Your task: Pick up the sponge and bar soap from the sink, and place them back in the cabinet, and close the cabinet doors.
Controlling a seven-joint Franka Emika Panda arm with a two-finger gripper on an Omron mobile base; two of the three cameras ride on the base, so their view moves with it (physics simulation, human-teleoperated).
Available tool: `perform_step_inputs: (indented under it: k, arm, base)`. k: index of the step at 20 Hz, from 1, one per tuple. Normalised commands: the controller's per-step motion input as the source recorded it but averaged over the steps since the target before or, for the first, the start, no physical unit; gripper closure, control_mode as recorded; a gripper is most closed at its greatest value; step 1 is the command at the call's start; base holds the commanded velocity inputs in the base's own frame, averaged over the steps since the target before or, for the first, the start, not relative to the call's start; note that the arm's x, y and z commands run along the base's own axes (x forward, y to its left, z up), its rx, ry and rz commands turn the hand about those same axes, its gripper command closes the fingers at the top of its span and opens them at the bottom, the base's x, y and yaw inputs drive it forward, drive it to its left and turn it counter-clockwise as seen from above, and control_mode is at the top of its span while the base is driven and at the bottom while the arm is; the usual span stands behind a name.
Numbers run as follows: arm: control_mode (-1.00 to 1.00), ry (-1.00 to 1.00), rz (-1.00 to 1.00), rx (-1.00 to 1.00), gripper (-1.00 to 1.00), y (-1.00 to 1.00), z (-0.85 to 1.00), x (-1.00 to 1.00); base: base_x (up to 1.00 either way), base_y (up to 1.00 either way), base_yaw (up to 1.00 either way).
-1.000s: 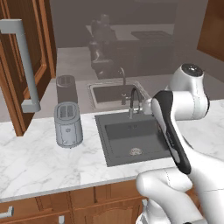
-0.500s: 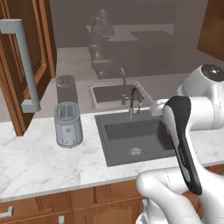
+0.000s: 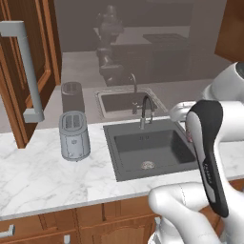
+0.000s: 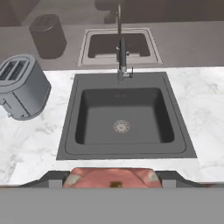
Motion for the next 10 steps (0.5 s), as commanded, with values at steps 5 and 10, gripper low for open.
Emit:
perform_step_inputs:
  k: [5,10]
  arm:
    - [-1.0,0.0,0.0,0.0,1.0,0.0,0.24,-0.28]
    - [1.0,0.0,0.0,0.0,1.0,0.0,0.03,-0.23]
  base:
    - [0.0,0.0,0.0]
    - [-0.16,0.0,0.0]
